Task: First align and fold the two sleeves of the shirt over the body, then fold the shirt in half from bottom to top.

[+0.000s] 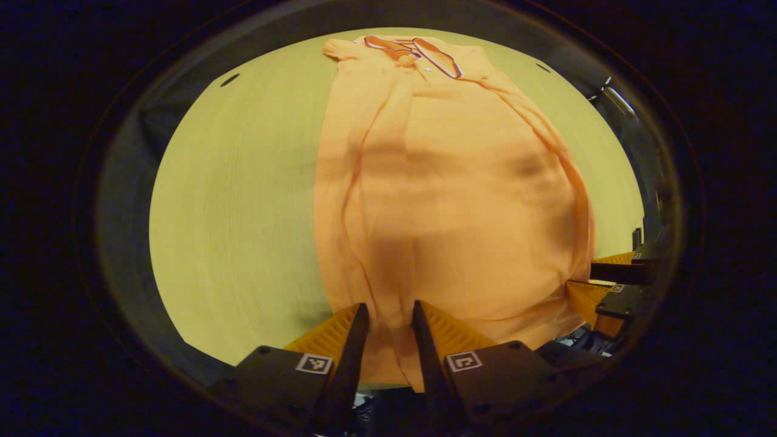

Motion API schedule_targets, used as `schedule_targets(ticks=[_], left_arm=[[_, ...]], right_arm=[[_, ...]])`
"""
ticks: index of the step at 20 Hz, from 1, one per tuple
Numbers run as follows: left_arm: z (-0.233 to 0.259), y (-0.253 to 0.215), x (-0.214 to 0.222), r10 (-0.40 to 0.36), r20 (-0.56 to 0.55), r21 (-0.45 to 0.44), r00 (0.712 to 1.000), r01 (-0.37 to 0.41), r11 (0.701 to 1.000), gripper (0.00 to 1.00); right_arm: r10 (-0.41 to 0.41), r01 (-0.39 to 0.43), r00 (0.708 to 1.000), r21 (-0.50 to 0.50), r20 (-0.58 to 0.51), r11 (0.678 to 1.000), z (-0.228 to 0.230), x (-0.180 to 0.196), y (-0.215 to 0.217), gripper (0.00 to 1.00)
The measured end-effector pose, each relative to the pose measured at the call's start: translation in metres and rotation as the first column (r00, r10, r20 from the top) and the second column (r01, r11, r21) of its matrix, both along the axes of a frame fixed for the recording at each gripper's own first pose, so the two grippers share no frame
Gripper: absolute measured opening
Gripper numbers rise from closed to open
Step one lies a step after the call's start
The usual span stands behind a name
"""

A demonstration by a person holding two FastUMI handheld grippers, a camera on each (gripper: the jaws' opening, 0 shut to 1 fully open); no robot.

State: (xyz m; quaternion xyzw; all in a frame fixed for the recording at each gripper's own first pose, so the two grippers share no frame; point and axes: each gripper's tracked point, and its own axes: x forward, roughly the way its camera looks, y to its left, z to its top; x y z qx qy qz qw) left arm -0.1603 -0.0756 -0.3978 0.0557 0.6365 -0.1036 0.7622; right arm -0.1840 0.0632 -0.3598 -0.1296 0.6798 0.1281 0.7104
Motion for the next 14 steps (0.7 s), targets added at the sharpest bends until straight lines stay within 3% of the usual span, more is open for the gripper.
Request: schedule_targets(ticks=[1, 2, 4, 6, 7, 14], left_arm=[[0.001, -0.0033, -0.0001, -0.006, 0.004, -0.005, 1.0, 0.007, 1.0, 0.41], [0.0004, -0.0061, -0.0013, -0.009, 0.007, -0.006, 1.0, 0.009, 1.0, 0.33], [-0.0001, -0.007, -0.0006, -0.014, 0.015, -0.005, 1.0, 0.014, 1.0, 0.16], [0.0027, -0.0062, 0.0012, -0.001, 0.001, -0.014, 1.0, 0.001, 1.0, 0.12], [0.0008, -0.0071, 0.0005, 0.0, 0.005, -0.022, 1.0, 0.0, 1.0, 0.08], [0.0046, -0.009, 0.0012, -0.023, 0.002, -0.065, 1.0, 0.023, 0.998, 0.08]], right_arm=[[0.007, -0.007, 1.0, -0.014, 0.01, 1.0, 0.0041, 0.0073, 0.0015, 0.51], [-0.006, 0.006, 1.0, -0.026, 0.021, 1.0, 0.0013, 0.0031, -0.0012, 0.27], [0.029, -0.028, 0.999, -0.034, 0.022, 0.999, 0.0003, 0.0026, 0.0002, 0.25], [-0.003, 0.005, 0.999, -0.035, 0.051, 0.999, 0.0013, 0.0106, -0.0025, 0.25], [-0.01, 0.011, 0.999, -0.037, 0.036, 0.999, 0.001, 0.0042, -0.0022, 0.01], [-0.018, 0.017, 0.999, 0.023, 0.035, 1.0, 0.0053, 0.0079, 0.0003, 0.01]])
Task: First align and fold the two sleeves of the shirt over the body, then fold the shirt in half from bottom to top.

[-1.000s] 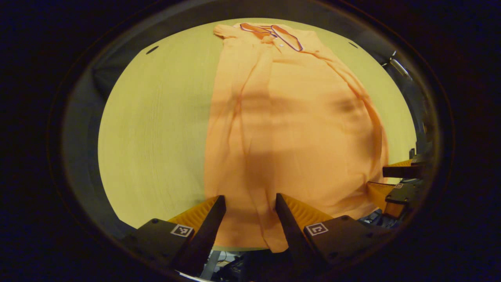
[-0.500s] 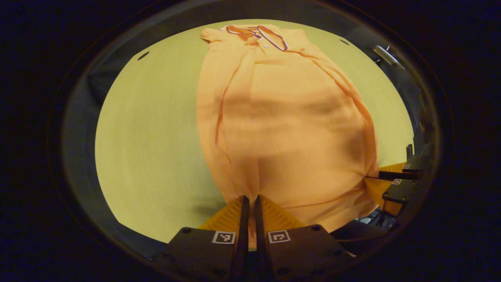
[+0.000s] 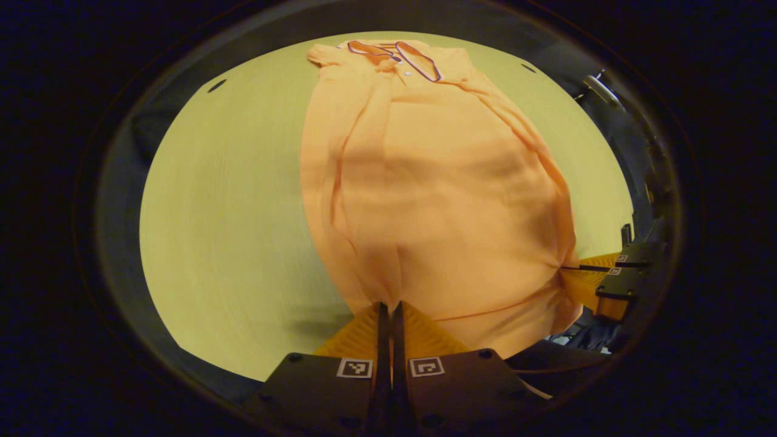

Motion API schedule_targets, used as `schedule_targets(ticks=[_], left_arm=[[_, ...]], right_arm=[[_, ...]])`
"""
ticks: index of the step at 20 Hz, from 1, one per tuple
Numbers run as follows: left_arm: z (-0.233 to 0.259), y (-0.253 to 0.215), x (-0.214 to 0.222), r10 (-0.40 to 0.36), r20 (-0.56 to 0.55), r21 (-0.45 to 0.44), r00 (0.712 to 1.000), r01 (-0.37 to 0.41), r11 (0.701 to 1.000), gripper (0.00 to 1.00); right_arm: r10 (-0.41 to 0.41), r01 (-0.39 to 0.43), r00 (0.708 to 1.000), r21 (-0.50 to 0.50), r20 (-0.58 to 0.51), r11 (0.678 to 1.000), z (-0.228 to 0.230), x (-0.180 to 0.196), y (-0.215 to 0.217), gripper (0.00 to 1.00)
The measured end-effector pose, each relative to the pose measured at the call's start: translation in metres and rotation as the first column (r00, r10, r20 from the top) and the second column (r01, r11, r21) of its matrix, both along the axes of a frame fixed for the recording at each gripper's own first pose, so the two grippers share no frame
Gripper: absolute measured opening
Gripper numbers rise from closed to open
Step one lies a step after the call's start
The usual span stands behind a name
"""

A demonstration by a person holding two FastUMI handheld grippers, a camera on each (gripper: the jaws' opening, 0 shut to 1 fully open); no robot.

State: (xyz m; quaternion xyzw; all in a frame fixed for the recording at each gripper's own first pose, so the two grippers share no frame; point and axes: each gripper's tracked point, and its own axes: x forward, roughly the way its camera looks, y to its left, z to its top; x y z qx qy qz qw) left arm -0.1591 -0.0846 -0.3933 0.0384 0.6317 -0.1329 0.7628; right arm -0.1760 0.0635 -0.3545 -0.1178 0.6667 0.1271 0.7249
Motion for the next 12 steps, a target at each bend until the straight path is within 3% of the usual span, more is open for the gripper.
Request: schedule_targets(ticks=[7, 11, 12], left_arm=[[0.047, 0.003, 0.064, 0.042, 0.125, -0.041, 0.991, -0.037, 0.999, 0.08], [0.069, -0.001, 0.13, 0.102, 0.191, -0.076, 0.976, -0.089, 0.993, 0.11], [0.076, -0.001, 0.153, 0.122, 0.215, -0.089, 0.969, -0.105, 0.99, 0.08]], right_arm=[[-0.063, 0.055, 0.994, 0.089, 0.087, 0.994, 0.045, 0.059, 0.009, 0.01], [-0.066, 0.046, 0.983, 0.116, 0.17, 0.992, 0.072, 0.121, 0.018, 0.01], [-0.068, 0.044, 0.979, 0.126, 0.194, 0.991, 0.08, 0.143, 0.022, 0.01]])
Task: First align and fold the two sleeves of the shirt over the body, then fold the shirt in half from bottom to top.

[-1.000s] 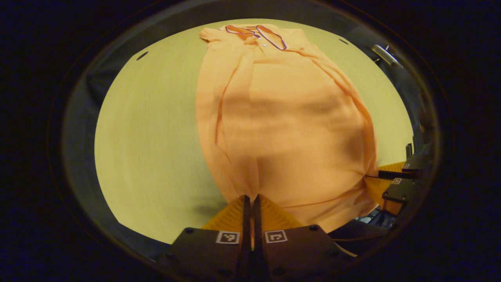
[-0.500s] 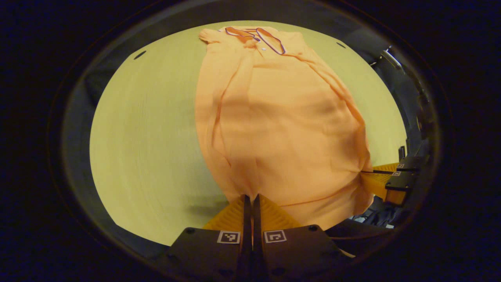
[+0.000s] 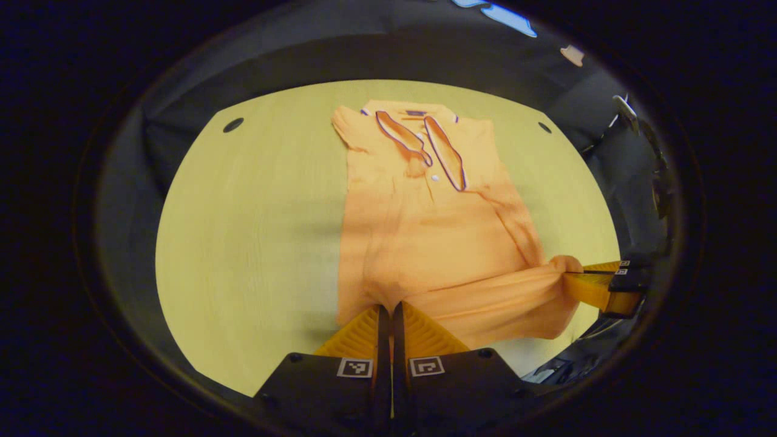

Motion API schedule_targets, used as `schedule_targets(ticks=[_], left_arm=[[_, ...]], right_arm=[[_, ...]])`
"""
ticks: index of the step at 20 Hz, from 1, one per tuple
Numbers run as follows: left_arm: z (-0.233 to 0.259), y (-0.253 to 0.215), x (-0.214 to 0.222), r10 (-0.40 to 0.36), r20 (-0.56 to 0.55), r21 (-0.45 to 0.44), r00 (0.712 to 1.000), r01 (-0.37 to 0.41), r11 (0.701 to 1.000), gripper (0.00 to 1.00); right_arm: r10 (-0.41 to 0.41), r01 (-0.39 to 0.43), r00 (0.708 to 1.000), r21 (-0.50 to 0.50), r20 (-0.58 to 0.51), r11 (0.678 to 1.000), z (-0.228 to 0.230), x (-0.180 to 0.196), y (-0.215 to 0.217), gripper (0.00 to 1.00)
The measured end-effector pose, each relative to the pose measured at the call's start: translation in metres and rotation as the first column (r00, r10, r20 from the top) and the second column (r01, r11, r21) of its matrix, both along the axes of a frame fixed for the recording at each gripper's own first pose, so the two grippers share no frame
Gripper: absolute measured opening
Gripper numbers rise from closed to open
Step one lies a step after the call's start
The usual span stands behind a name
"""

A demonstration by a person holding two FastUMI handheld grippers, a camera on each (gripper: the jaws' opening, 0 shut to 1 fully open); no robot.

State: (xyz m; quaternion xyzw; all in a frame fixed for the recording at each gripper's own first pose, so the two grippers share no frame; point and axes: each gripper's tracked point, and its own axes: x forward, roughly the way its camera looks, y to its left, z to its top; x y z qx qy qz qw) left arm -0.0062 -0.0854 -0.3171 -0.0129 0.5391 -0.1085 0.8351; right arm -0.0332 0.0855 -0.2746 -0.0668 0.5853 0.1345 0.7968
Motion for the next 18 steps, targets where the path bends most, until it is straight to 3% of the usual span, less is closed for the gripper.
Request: schedule_targets(ticks=[8, 10, 13, 14, 18], left_arm=[[0.046, -0.007, 0.17, 0.066, 0.19, -0.047, 0.98, -0.058, 0.997, 0.12], [0.054, -0.006, 0.21, 0.081, 0.235, -0.05, 0.969, -0.071, 0.996, 0.07], [0.053, -0.003, 0.256, 0.073, 0.284, -0.034, 0.956, -0.067, 0.997, 0.07], [0.052, -0.003, 0.27, 0.072, 0.304, -0.031, 0.95, -0.066, 0.997, 0.12], [0.036, -0.005, 0.31, 0.054, 0.366, -0.009, 0.929, -0.054, 0.998, 0.08]], right_arm=[[-0.035, 0.025, 0.977, 0.053, 0.209, 0.998, 0.054, 0.163, 0.026, 0.01], [-0.051, 0.035, 0.968, 0.071, 0.247, 0.997, 0.065, 0.202, 0.034, 0.01], [-0.075, 0.05, 0.952, 0.091, 0.297, 0.995, 0.069, 0.251, 0.046, 0.01], [-0.078, 0.052, 0.947, 0.091, 0.311, 0.994, 0.068, 0.265, 0.049, 0.01], [-0.101, 0.072, 0.928, 0.093, 0.358, 0.993, 0.048, 0.308, 0.056, 0.01]])
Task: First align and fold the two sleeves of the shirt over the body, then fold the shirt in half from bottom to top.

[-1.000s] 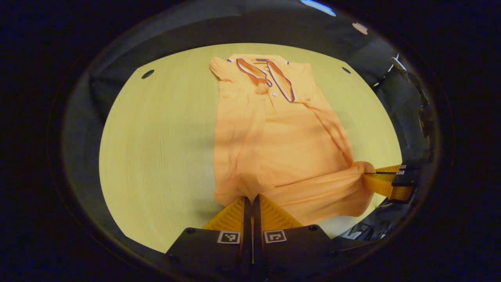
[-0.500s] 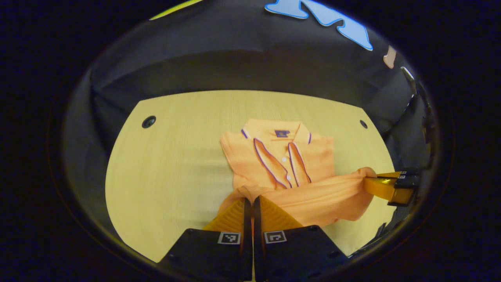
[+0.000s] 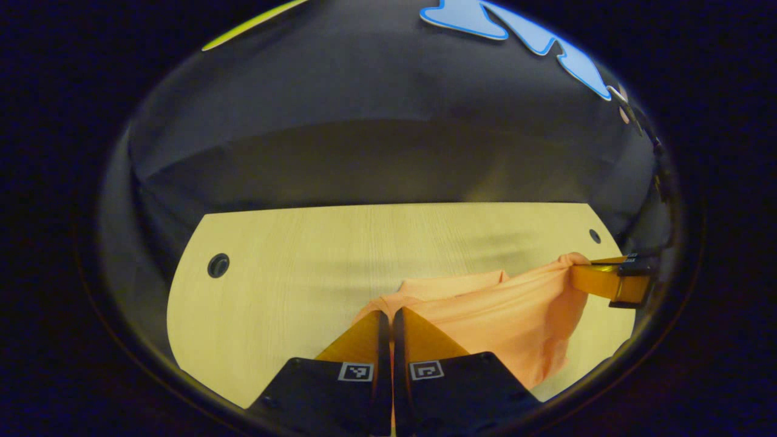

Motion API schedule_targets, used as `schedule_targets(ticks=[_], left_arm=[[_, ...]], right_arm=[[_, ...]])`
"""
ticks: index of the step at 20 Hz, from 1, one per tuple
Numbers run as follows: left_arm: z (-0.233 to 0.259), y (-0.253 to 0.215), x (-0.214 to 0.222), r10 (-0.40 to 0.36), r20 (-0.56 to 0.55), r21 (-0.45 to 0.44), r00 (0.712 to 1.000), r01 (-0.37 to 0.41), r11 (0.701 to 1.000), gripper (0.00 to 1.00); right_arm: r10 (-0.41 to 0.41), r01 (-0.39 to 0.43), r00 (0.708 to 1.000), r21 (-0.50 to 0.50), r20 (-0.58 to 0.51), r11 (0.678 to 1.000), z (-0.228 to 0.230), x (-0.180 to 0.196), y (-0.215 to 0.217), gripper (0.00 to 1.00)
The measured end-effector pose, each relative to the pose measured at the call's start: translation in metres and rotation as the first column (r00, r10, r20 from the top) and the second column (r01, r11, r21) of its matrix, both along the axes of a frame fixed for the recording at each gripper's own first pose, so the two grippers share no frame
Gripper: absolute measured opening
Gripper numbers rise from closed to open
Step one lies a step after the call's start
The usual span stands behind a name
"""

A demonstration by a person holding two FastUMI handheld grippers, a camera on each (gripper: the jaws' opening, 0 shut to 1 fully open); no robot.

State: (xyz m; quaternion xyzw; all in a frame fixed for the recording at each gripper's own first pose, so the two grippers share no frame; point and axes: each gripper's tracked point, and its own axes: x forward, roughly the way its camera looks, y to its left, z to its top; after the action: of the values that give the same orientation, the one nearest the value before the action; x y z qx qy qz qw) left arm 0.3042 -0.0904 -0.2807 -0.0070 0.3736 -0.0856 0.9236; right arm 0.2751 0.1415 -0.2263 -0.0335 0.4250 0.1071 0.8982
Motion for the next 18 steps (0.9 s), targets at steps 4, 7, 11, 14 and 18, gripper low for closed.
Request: schedule_targets(ticks=[4, 7, 11, 14, 18], left_arm=[[-0.032, -0.015, 0.021, -0.011, -0.001, 0.018, 1.0, 0.011, 1.0, 0.07], [-0.051, -0.014, 0.027, 0.013, -0.019, 0.006, 1.0, -0.013, 1.0, 0.07], [-0.053, -0.013, 0.033, 0.053, 0.006, -0.072, 0.999, -0.052, 0.996, 0.17], [-0.055, 0.004, 0.03, 0.08, 0.006, -0.038, 0.997, -0.08, 0.996, 0.49], [-0.031, 0.02, 0.026, 0.11, 0.045, -0.029, 0.993, -0.109, 0.994, 0.94]], right_arm=[[-0.019, 0.019, 1.0, -0.003, -0.002, 1.0, -0.027, 0.021, 0.002, 0.01], [-0.016, 0.016, 1.0, 0.002, -0.007, 1.0, -0.036, 0.028, 0.0, 0.01], [-0.01, 0.011, 0.999, 0.046, -0.038, 0.999, -0.04, 0.024, -0.003, 0.08], [-0.028, 0.028, 1.0, 0.034, 0.008, 0.999, -0.035, 0.032, -0.013, 0.7], [-0.035, 0.029, 0.997, 0.078, 0.072, 0.997, -0.006, 0.03, -0.015, 0.81]])
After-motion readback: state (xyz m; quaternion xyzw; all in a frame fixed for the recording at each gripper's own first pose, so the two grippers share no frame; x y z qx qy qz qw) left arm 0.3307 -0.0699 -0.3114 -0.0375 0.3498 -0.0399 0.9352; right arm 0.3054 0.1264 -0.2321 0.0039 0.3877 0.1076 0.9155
